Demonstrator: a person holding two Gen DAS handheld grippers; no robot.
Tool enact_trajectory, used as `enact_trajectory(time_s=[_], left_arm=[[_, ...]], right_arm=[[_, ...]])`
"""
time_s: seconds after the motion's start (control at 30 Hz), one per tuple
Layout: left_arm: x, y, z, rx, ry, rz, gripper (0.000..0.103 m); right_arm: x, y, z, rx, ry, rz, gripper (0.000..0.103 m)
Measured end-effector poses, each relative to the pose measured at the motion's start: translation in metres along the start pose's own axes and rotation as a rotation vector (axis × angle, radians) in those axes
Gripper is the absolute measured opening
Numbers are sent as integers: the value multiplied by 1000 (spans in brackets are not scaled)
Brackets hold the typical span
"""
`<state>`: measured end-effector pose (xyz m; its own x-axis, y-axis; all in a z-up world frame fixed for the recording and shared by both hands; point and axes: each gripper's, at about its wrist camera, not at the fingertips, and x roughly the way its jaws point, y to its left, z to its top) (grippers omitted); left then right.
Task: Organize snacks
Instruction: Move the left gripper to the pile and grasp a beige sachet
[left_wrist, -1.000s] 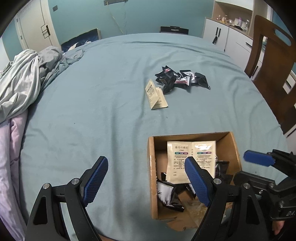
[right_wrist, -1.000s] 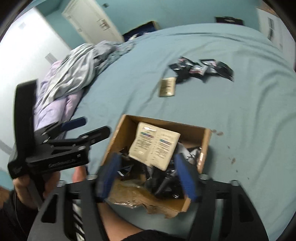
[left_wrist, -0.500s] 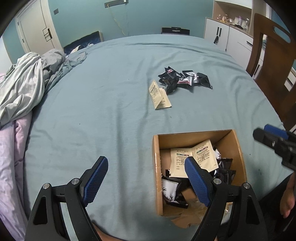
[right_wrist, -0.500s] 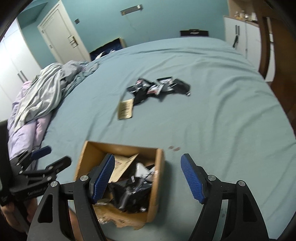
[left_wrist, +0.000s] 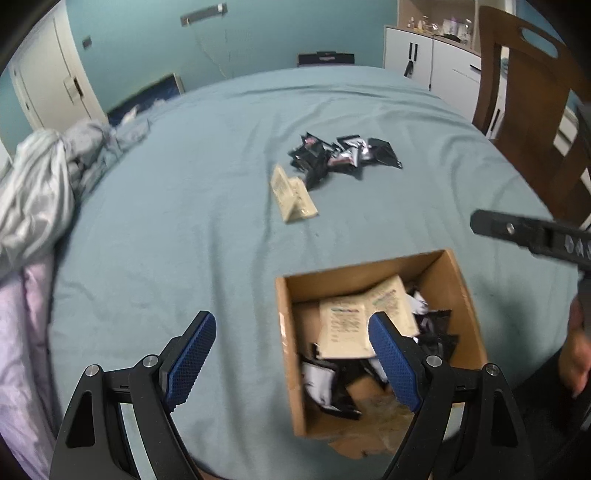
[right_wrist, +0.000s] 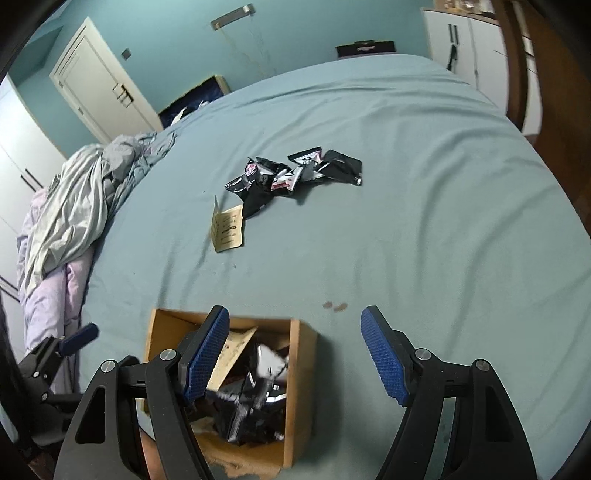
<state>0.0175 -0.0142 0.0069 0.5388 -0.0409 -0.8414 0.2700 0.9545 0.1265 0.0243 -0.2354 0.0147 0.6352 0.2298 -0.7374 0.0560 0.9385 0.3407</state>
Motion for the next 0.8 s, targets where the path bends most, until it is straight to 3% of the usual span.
enact_trajectory(time_s=[0.13, 0.23, 0.37, 0.43, 0.5, 0.57, 0.8], left_arm=[[1, 2, 3, 30, -24, 42, 86], [10, 6, 8, 24, 11, 49, 86], [29, 4, 31, 70, 44, 50, 86], [43, 4, 48, 82, 58, 58, 87], [61, 7, 68, 65, 79, 42, 92], [88, 10, 89, 28, 124, 4, 94], [180, 13, 135, -79, 292, -22, 92]], right_arm=[[12, -10, 28, -17, 3, -24, 73], [28, -24, 45, 17, 18, -29, 73], [50, -37, 48, 97, 79, 18, 73], [57, -42, 48, 97, 97, -1, 73], [63, -46, 50, 111, 116, -20, 73], [68, -52, 51, 157, 137, 17, 73], [69, -61, 53, 187, 135, 36, 73]])
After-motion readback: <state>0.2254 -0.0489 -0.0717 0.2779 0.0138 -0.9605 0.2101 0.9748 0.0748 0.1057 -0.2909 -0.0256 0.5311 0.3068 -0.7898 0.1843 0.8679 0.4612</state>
